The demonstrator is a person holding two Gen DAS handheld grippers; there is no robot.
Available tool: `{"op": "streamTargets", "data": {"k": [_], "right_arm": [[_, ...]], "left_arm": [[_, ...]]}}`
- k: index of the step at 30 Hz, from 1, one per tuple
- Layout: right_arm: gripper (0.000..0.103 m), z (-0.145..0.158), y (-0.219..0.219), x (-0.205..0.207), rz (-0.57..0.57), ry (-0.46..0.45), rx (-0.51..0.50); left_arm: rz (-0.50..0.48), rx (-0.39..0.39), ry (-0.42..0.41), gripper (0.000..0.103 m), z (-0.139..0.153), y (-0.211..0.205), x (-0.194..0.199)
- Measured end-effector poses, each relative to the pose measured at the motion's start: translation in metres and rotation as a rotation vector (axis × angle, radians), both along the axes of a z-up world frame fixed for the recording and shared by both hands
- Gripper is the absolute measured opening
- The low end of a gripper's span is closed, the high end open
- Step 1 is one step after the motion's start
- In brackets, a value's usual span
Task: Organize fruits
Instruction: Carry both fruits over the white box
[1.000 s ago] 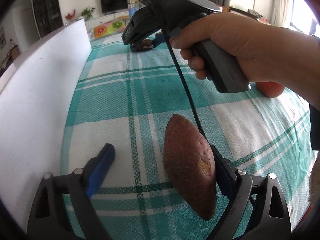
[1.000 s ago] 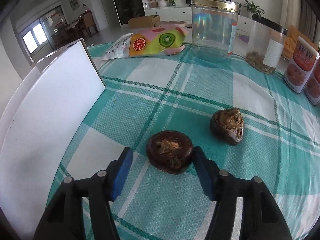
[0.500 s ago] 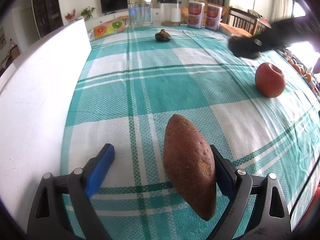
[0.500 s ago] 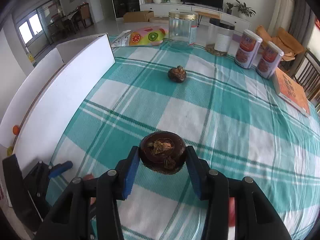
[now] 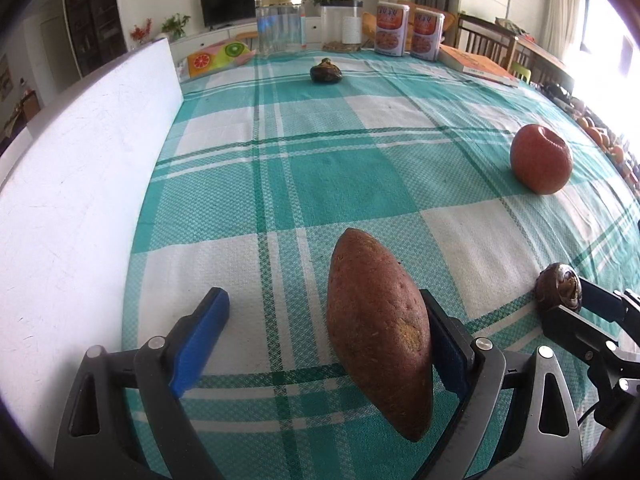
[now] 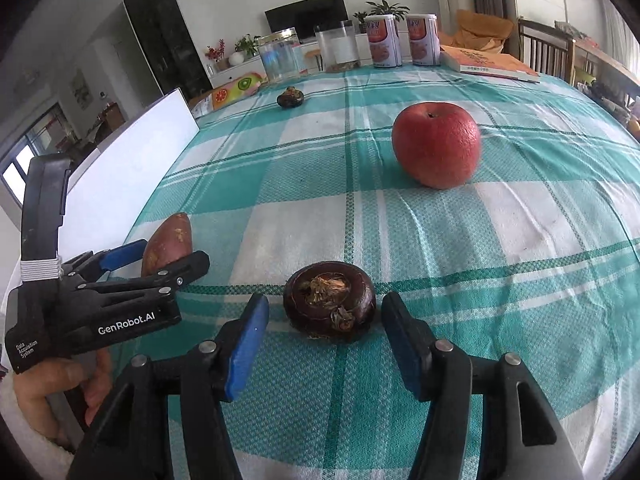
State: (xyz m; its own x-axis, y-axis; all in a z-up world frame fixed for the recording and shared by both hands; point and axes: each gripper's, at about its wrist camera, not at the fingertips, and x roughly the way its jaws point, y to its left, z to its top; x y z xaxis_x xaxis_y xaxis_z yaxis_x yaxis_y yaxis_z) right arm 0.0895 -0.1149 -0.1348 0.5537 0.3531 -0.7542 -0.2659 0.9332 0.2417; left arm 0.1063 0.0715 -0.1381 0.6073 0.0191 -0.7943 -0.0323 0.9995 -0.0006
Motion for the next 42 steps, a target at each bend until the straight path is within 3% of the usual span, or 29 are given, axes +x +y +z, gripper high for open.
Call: {"op": "streamTargets", "data": {"k": [3,8,23,26,29,33,37,39,40,41,42], "right_arm": [[0.065,0.000,-0.002,-0.001,-0.001,-0.001,0.016],[0.076,-0.002,0.015,-0.005,0.032,-0.022,-0.068],[0.086,-0.005,0.023,-0.006,0.058,-0.026,-0.118],[0.086,-0.002,0.018,-0.006,0.050,-0.028,-0.069],[0.086,0.008,-0.001,-0.010,0.000,-0.065,0.039],[0.086,0.004,-0.009,-0.004,-0.043,-0.031,0.050],[0.085,0.002,0.001,0.003,-0.041,-0.048,-0.016],[0.073,0.000,0.009,0.005,-0.009,-0.049,-0.056],[0.052,-0.003,0.013,0.005,0.010,-0.035,-0.076],[0.047,-0.002,0.016,0.002,0.011,-0.054,-0.108],[0.047,-0.002,0.017,0.000,0.018,-0.052,-0.107]], "left_arm": [[0.000,0.000,0.000,0.094,0.000,0.000,0.000],[0.000,0.000,0.000,0.094,0.000,0.000,0.000],[0.000,0.000,0.000,0.094,0.000,-0.001,0.000],[0.000,-0.002,0.000,0.094,-0.001,0.000,0.000],[-0.013,-0.038,0.000,0.092,0.001,0.004,-0.003],[-0.011,-0.181,-0.016,0.092,0.007,0.013,-0.019],[-0.053,-0.105,0.017,0.090,0.007,-0.003,-0.013],[-0.032,-0.095,0.008,0.081,0.007,-0.003,-0.013],[-0.034,-0.090,0.002,0.062,0.009,-0.004,-0.014],[-0.054,-0.103,-0.004,0.044,0.010,-0.005,-0.015],[-0.051,-0.097,0.006,0.043,0.011,-0.007,-0.016]]}}
